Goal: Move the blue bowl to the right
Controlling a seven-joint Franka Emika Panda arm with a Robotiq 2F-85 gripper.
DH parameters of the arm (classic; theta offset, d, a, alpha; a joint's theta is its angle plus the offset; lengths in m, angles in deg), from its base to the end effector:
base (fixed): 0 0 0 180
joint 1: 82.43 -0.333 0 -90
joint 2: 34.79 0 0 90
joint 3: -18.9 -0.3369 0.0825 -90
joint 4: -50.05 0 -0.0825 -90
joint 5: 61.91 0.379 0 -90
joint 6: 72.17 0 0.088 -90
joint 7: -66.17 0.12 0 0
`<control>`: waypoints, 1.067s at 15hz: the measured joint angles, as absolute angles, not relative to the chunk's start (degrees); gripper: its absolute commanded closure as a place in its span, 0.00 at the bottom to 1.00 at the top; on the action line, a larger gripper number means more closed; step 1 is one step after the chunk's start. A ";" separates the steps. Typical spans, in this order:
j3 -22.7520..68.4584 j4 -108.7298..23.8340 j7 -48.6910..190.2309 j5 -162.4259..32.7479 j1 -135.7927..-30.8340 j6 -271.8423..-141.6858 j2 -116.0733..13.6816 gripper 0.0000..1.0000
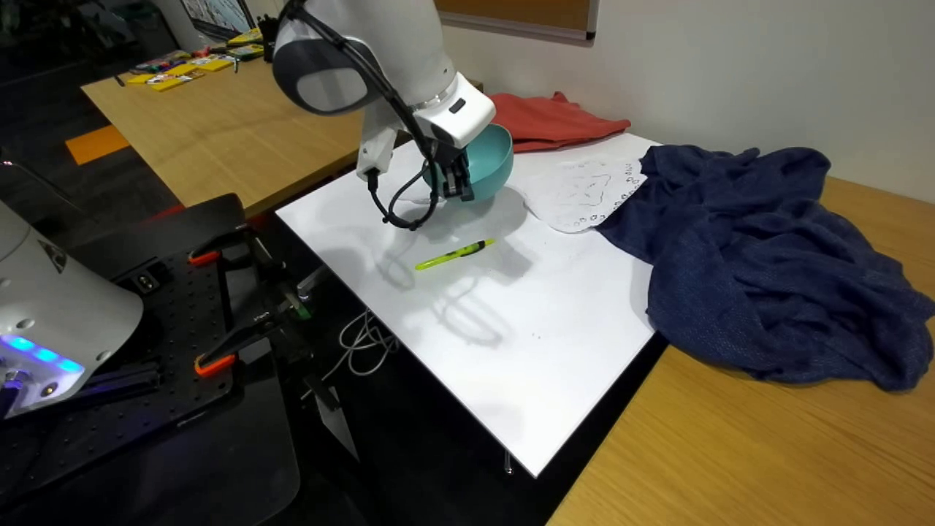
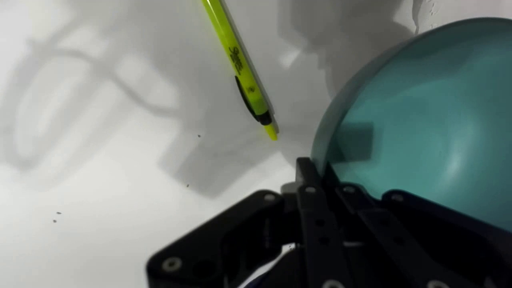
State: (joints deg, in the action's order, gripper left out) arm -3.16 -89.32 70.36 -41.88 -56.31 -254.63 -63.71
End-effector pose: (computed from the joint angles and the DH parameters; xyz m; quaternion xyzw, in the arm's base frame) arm 0.5047 -0.0571 0.1508 -0.9480 0.2751 -0.1227 0.1031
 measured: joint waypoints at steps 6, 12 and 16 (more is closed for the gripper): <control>0.30 -90.23 78.34 -34.96 -56.10 -254.65 -62.68 0.99; 10.08 -90.22 87.81 -30.14 -62.05 -254.65 -62.62 0.99; 17.36 -90.20 93.75 -29.33 -68.50 -254.48 -63.12 0.99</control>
